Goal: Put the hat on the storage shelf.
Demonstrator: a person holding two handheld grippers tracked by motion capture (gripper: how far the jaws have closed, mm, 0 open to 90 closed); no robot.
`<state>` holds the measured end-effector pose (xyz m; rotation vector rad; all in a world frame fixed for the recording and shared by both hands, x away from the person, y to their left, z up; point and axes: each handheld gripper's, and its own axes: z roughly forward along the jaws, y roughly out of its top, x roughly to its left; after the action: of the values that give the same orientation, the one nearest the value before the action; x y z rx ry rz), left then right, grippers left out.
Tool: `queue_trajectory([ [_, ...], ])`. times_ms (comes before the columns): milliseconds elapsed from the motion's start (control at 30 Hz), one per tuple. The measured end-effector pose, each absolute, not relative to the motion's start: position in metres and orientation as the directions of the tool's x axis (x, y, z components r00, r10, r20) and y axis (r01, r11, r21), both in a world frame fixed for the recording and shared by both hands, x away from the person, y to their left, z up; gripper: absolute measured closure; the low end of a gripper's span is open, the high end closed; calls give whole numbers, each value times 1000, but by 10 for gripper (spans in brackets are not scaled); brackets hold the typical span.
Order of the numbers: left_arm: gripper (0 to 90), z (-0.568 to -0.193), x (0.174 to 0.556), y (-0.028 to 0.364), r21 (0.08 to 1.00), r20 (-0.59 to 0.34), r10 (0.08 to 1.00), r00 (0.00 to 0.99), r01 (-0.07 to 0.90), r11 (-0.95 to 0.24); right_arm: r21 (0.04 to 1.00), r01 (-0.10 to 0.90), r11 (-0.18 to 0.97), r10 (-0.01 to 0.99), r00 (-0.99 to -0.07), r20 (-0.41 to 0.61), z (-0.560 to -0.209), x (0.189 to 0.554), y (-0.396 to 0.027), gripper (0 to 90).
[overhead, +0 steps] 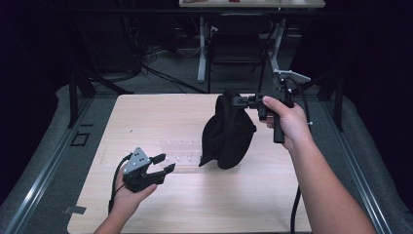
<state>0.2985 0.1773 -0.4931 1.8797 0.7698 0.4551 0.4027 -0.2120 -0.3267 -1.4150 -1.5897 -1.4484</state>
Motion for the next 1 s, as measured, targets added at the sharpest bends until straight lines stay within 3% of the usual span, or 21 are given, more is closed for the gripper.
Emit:
queue_trajectory([
  [1000,556,-480,310,112,907,14,599,801,242,-345,329,929,-168,322,-264,909,-340,420,-200,889],
])
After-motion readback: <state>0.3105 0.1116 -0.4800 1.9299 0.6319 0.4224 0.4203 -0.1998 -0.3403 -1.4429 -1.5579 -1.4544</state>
